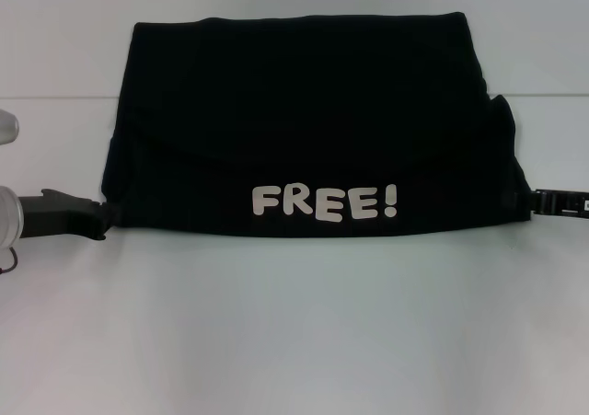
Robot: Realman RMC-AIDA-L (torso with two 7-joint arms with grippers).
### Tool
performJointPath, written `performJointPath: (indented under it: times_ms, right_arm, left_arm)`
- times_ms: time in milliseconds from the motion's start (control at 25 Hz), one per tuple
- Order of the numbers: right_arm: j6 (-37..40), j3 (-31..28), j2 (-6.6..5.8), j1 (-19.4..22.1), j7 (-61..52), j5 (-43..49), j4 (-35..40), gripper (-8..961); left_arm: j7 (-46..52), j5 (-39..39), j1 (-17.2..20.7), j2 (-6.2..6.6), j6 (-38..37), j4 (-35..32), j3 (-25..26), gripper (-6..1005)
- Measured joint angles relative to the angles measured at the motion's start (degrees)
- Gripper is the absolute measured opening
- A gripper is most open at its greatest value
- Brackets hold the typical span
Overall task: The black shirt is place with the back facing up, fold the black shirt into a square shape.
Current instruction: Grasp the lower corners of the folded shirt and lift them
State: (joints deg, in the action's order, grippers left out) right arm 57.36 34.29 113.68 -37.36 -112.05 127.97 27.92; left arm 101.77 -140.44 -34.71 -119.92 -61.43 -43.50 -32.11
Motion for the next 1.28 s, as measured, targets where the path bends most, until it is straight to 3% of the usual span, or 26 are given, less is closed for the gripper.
performJointPath:
  times_ms: [200, 320, 520, 760, 1080, 1280]
  right_arm:
    - [0.4, 0.0, -0.08, 0.5, 1.0, 0.0, 0.0, 429]
    - [1.5, -0.2, -0.14, 0.9, 1.6, 0.0, 0.0, 193]
    - [4.9, -2.1, -0.93, 1.9, 3.0, 0.0, 0.2, 22]
    - [10.6, -5.1, -1.81, 4.0, 5.2, 0.0, 1.0, 21]
    - [20.0, -7.6, -1.82, 8.1, 8.0, 0.0, 4.4, 21]
    - [27.3, -7.9, -1.51, 12.3, 11.1, 0.2, 7.3, 22]
  left_arm:
    - [0.1, 0.0, 0.0, -0.20, 0.3, 0.2, 0.1, 2]
    - [0.1, 0.0, 0.1, -0.24, 0.8, 0.5, 0.1, 2]
    - [1.0, 0.0, 0.6, -0.29, 0.3, -0.5, 0.1, 3]
    - [3.3, 0.1, 2.6, -0.60, -4.8, -4.7, 0.4, 3]
    - [4.6, 0.3, 4.8, -1.17, -22.6, -11.7, 0.9, 2]
    - [3.8, 0.3, 5.6, -1.07, -31.8, -14.0, 4.9, 3]
